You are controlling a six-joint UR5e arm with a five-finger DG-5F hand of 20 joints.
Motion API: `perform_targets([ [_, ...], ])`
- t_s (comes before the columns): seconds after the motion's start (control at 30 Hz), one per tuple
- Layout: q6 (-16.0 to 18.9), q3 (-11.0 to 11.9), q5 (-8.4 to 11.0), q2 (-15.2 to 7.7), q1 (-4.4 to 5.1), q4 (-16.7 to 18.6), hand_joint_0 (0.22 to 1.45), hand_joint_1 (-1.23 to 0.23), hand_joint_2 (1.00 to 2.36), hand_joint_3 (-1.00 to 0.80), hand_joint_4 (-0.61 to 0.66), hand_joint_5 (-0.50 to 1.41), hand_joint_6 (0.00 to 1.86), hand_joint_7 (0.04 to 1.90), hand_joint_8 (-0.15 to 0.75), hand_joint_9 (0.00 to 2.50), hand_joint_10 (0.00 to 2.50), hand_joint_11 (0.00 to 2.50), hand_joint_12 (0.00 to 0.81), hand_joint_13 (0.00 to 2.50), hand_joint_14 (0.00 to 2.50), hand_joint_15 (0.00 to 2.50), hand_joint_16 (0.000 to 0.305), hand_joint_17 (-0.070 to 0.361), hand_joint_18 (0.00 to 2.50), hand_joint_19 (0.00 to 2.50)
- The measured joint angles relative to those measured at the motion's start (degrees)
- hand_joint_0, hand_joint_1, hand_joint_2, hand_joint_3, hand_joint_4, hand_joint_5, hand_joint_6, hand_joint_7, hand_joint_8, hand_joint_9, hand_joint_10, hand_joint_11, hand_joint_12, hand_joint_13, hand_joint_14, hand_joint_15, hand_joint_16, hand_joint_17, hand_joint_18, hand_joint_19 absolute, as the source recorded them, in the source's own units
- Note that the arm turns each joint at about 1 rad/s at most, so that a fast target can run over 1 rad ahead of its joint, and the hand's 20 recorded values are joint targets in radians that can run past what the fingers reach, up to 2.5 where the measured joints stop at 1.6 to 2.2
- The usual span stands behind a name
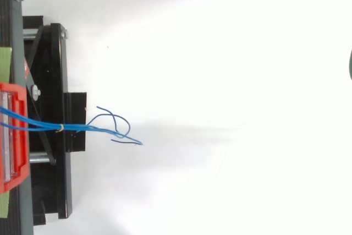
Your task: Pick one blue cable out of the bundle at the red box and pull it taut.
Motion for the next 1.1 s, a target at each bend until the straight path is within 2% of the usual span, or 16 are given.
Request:
perform_targets([
  [0.1, 0.0, 0.0, 0.0, 0.0, 0.02, 0.0, 0.5, -0.71, 1.0, -0.5, 0.26, -0.18, 0.5, 0.88, 0.363, 0.55, 0.02, 0.82, 0.465, 0.65, 0.01, 0.34, 0.064, 0.144, 0.67, 0.43],
  [0.2, 0.0, 0.0, 0.0, 0.0, 0.02, 0.0, 0.49, -0.73, 1.0, -0.5, 0.27, -0.19, 0.5, 0.88, 0.361, 0.44, 0.01, 0.71, 0.464, 0.62, 0.01, 0.34, 0.065, 0.147, 0.67, 0.43],
  [0.67, 0.0, 0.0, 0.04, 0.0, 0.02, -0.2, 0.5, -0.71, 1.0, -0.5, 0.28, -0.19, 0.5, 0.88, 0.372, 0.53, 0.02, 0.73, 0.471, 0.62, 0.01, 0.33, 0.066, 0.148, 0.66, 0.43],
  [0.87, 0.0, 0.0, -0.04, 0.0, 0.09, -2.5, 0.5, -0.71, 1.0, -0.5, 0.29, -0.18, 0.5, 0.88, 0.376, 0.56, 0.02, 0.73, 0.474, 0.65, 0.01, 0.34, 0.065, 0.147, 0.67, 0.44],
  [1.0, -0.2, 0.0, 0.02, 0.0, 0.25, -5.0, 0.54, -0.71, 1.0, -0.45, 0.29, -0.16, 0.5, 1.07, 0.369, 0.57, 0.02, 0.72, 0.461, 0.63, 0.01, 0.33, 0.062, 0.14, 0.65, 0.45],
  [1.1, -0.8, 0.0, 0.14, 0.0, 0.5, -6.4, 0.55, -0.72, 1.01, -0.42, 0.27, -0.16, 0.5, 1.12, 0.367, 0.56, 0.02, 0.72, 0.459, 0.63, 0.01, 0.33, 0.061, 0.138, 0.65, 0.44],
])
